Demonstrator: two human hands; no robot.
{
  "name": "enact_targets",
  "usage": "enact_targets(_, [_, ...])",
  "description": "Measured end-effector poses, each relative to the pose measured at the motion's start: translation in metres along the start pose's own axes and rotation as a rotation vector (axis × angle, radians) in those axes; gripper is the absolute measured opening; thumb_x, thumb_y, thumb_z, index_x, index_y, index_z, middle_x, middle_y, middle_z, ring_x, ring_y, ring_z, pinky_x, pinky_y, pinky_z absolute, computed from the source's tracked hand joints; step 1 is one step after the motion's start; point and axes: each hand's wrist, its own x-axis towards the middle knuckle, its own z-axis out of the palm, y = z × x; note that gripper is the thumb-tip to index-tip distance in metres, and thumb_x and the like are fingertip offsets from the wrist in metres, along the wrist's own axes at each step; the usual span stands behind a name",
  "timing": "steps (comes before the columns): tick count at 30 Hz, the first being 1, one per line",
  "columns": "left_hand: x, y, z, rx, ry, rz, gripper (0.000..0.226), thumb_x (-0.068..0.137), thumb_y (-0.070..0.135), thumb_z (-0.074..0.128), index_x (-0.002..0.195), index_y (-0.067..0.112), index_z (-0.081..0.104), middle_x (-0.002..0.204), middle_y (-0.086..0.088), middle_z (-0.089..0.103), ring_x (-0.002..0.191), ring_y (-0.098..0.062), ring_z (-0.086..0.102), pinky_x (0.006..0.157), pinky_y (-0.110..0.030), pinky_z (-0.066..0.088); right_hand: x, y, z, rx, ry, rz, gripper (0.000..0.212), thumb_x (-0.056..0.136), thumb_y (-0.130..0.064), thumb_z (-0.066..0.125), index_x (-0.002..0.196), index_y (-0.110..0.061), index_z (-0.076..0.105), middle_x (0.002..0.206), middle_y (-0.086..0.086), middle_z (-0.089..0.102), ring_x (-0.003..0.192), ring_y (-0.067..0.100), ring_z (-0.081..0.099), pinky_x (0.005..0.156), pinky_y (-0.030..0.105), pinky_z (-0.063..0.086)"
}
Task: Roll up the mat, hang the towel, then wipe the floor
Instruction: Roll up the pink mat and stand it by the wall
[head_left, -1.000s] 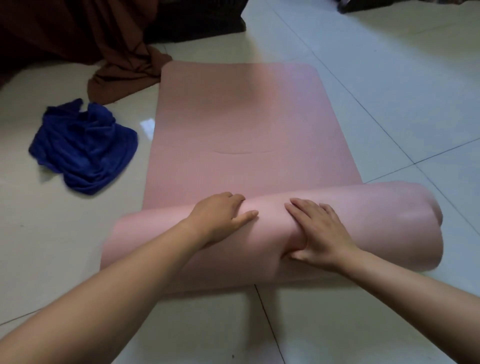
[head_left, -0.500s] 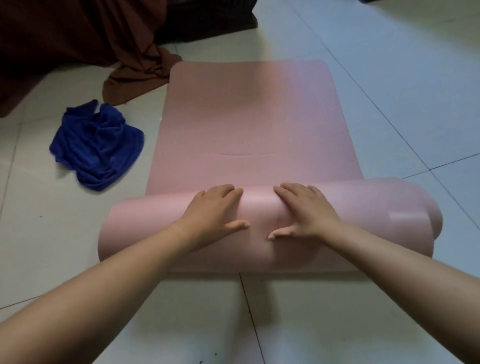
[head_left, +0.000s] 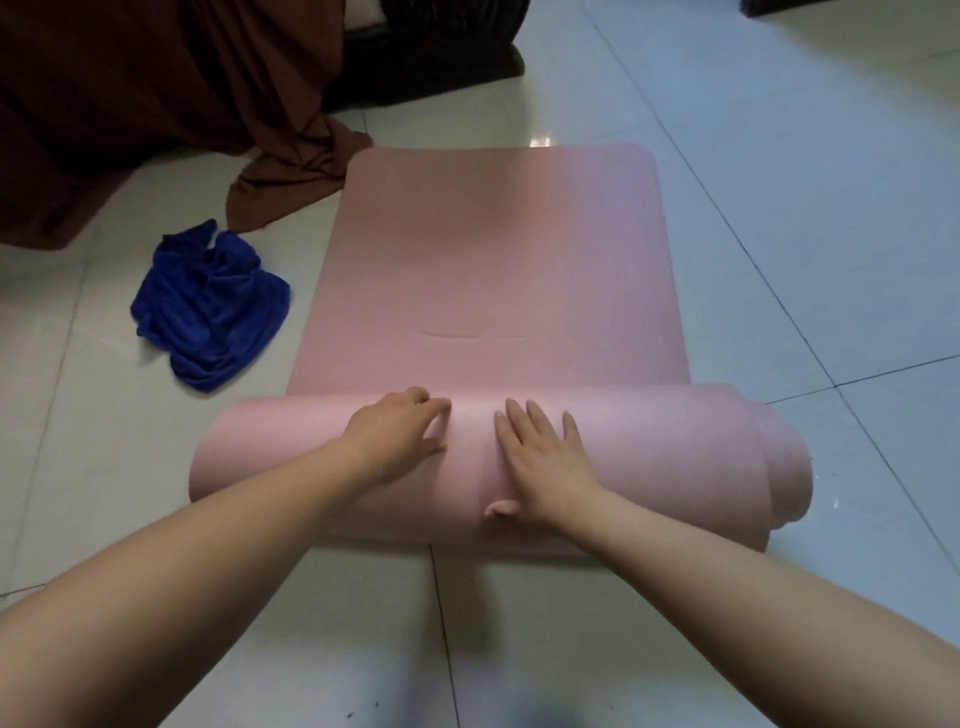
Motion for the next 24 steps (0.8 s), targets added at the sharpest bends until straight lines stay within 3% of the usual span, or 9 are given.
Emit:
enact_targets(4, [-0.004, -0.002, -0.004, 0.047, -0.085, 0.082, 0.067, 0.088, 0.049, 0.054, 0.145, 0.026, 0.025, 0.150, -0.004, 0.026, 0.132, -0.026, 0.034, 0.099, -0.039, 0.041, 0.014, 0.006, -0.003, -0.001, 0.003, -0.009, 0.104, 0.080, -0.063, 0.052, 0.147, -0.009, -0.006, 0.157, 0.009, -0.005, 0.143, 0.029, -0.003, 0.111, 0.057, 0.004])
enact_targets(7, [-0.005, -0.009, -0.004, 0.055, -0.056, 0.124, 0.073, 0.087, 0.050, 0.056, 0.146, 0.025, 0.021, 0.153, -0.003, 0.020, 0.135, -0.025, 0.029, 0.100, -0.040, 0.040, 0.026, 0.012, -0.011, -0.018, 0.029, -0.010, 0.100, 0.082, -0.062, 0.050, 0.147, -0.009, -0.003, 0.157, 0.008, -0.001, 0.143, 0.028, 0.000, 0.111, 0.056, 0.006])
enact_targets(14, [0.011, -0.019, -0.002, 0.039, 0.033, 0.132, 0.096, 0.073, 0.065, 0.062, 0.148, 0.025, 0.016, 0.155, -0.003, 0.017, 0.140, -0.022, 0.021, 0.108, -0.036, 0.030, 0.040, 0.027, -0.023, 0.083, 0.141, 0.136, 0.078, 0.085, -0.059, 0.048, 0.144, -0.016, 0.020, 0.154, 0.004, 0.015, 0.141, 0.022, 0.012, 0.112, 0.050, 0.011])
enact_targets(19, [0.036, -0.025, -0.008, 0.039, 0.054, 0.101, 0.093, 0.074, 0.065, 0.061, 0.147, 0.027, 0.017, 0.155, -0.002, 0.021, 0.139, -0.022, 0.024, 0.107, -0.037, 0.033, 0.044, 0.026, -0.027, 0.093, 0.187, 0.087, 0.070, 0.087, -0.054, 0.049, 0.140, -0.014, 0.026, 0.151, 0.005, 0.021, 0.138, 0.024, 0.017, 0.111, 0.048, 0.013])
enact_targets(24, [0.059, -0.026, -0.026, 0.002, 0.064, 0.078, 0.076, 0.081, 0.055, 0.060, 0.144, 0.030, 0.026, 0.151, 0.002, 0.029, 0.134, -0.022, 0.033, 0.101, -0.037, 0.041, 0.044, 0.038, -0.033, 0.078, 0.120, 0.027, 0.089, 0.081, -0.061, 0.053, 0.145, -0.012, 0.016, 0.155, 0.004, 0.010, 0.142, 0.023, 0.006, 0.114, 0.047, 0.004])
